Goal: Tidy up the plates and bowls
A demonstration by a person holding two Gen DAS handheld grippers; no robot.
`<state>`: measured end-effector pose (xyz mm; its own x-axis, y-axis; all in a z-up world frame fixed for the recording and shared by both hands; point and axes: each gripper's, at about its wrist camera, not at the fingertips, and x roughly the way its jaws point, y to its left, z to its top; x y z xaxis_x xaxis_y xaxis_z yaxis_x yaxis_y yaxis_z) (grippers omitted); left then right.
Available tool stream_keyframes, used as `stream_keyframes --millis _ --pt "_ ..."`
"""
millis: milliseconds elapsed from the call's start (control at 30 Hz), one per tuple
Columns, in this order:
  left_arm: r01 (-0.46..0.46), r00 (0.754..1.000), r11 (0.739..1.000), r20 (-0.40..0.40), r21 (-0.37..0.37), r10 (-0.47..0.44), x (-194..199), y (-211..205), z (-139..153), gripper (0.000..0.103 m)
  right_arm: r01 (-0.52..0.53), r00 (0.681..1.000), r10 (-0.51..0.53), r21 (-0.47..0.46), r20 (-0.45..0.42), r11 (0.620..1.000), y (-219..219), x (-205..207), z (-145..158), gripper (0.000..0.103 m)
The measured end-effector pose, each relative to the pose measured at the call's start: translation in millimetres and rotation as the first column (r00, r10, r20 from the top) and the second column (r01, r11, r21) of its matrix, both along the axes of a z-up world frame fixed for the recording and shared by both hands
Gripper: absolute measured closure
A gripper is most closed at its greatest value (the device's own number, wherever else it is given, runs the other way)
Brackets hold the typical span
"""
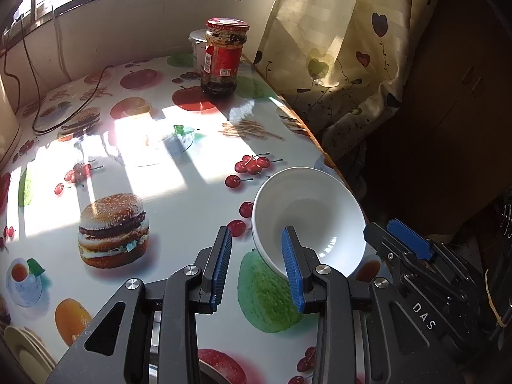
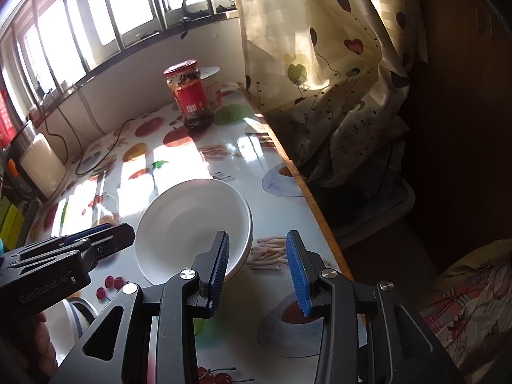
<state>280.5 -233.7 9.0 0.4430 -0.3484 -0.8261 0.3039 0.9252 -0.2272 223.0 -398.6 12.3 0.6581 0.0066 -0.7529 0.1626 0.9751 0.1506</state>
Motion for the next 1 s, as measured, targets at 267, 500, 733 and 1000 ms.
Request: stream_keyframes --millis 267,500,733,1000 --pt "0.006 1.0 1.0 -0.019 0.006 -0.006 6.2 -7.2 -9.2 0.069 -0.023 1.0 0.023 0.009 -0.013 1.0 -1.4 10.8 -7.4 0.066" --pt "0.005 0.999 1.0 -0.034 0.011 -0.004 9.6 -6.9 -15.6 0.069 -0.032 0.999 0.033 0.015 -0.017 0.999 -0.4 18.0 -11.5 0.071" --pt "0.001 0.999 1.0 -0.037 0.011 0.0 11.9 -7.6 -18.5 0.069 -0.049 0.998 0.049 0.027 -0.028 0.998 2.2 22.2 -16.5 0.082" --pt "-0.009 0.999 1.0 -0.046 0.019 0.01 13.3 -7.9 -22.4 0.077 -0.057 0.998 0.058 0.028 -0.034 0.998 6.4 24.7 -19.2 0.09"
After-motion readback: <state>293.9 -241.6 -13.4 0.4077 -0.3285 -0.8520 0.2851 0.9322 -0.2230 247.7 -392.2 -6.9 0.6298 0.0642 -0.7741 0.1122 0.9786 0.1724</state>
